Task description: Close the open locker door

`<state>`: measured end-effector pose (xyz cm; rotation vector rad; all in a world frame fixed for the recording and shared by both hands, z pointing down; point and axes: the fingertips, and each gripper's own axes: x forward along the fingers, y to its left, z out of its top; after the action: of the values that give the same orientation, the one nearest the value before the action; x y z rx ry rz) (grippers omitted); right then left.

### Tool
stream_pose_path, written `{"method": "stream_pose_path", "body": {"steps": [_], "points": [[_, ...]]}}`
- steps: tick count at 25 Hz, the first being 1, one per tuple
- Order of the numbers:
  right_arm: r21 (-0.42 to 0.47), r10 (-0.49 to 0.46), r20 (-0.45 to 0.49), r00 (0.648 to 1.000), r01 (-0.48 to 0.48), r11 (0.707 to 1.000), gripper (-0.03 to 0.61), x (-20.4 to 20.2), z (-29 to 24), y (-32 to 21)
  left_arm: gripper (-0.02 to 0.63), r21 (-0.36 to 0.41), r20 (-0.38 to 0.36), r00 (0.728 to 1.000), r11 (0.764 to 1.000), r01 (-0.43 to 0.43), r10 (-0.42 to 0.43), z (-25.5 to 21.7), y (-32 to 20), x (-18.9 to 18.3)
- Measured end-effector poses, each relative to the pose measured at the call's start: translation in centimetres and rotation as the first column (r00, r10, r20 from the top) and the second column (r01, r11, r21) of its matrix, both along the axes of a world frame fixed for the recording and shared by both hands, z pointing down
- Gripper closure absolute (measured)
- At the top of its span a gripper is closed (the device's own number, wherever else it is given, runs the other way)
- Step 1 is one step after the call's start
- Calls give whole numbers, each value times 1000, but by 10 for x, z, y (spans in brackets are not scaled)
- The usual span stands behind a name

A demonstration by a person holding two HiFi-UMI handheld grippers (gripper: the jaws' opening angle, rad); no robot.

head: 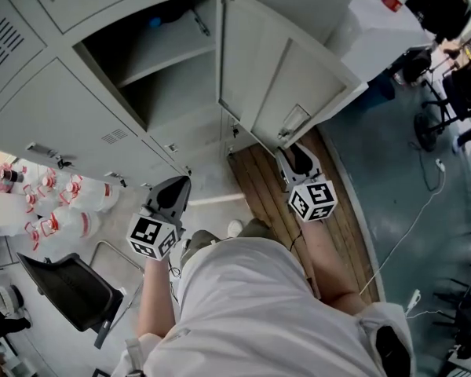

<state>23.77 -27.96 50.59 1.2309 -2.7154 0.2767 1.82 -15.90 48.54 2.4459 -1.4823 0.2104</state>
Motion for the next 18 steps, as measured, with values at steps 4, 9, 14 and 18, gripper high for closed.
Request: {"method": "stream_pose_path", "body": {"steps": [4,9,14,18], "points": [[-2,-11,0,1000,11,1000,443,-5,-1,0,611,0,-4,1000,1000,10,-10,0,3,-2],[-8,-12,4,1000,12,1000,470,-11,-1,7,611,-2,-5,1000,1000,8,-8,-1,10,-10],[-14,-10,-5,1000,10,1000,480,-24,-1,21,611,-2,-3,1000,1000,-2,2,-1,20,-23],[-17,-11,-18,1000,11,1000,477,-40,-1,37,611,-1,-9,1000,1000,-11,11,-1,32,-36]]}}
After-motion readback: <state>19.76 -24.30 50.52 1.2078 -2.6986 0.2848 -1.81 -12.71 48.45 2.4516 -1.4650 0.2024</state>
